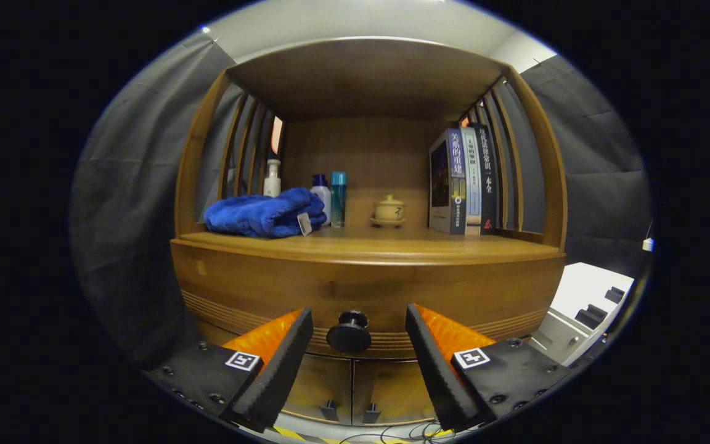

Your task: Pull open the drawer, take out the items inside it, and place them on the countertop above the cabinet.

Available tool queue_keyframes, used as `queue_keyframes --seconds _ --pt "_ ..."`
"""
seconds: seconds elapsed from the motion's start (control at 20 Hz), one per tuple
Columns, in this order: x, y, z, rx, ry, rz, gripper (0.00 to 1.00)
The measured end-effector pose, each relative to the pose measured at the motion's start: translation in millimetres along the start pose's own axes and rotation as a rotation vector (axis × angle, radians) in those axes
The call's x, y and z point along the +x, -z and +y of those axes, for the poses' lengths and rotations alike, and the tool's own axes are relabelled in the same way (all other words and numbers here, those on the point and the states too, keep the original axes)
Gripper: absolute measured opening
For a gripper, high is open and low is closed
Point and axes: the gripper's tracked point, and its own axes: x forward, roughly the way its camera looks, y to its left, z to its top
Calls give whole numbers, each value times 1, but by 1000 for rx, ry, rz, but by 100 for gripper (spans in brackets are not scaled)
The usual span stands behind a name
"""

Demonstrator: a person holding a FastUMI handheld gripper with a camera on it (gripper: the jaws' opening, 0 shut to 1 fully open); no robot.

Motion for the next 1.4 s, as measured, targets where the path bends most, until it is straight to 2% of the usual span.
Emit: queue_keyframes --seconds 0.1,0.25,0.45,0.6,0.75,1.05,1.4 --pt "12 12 4 16 6 26 99" --pt "22 18 9 22 1 38 93" --pt "24 17 4 8 57 15 73" --pt "25 18 6 -16 47 14 57" --pt "26 19 5 20 34 19 41" --pt "17 21 5 8 40 45 41" --pt "-47 26 9 64 8 57 41"
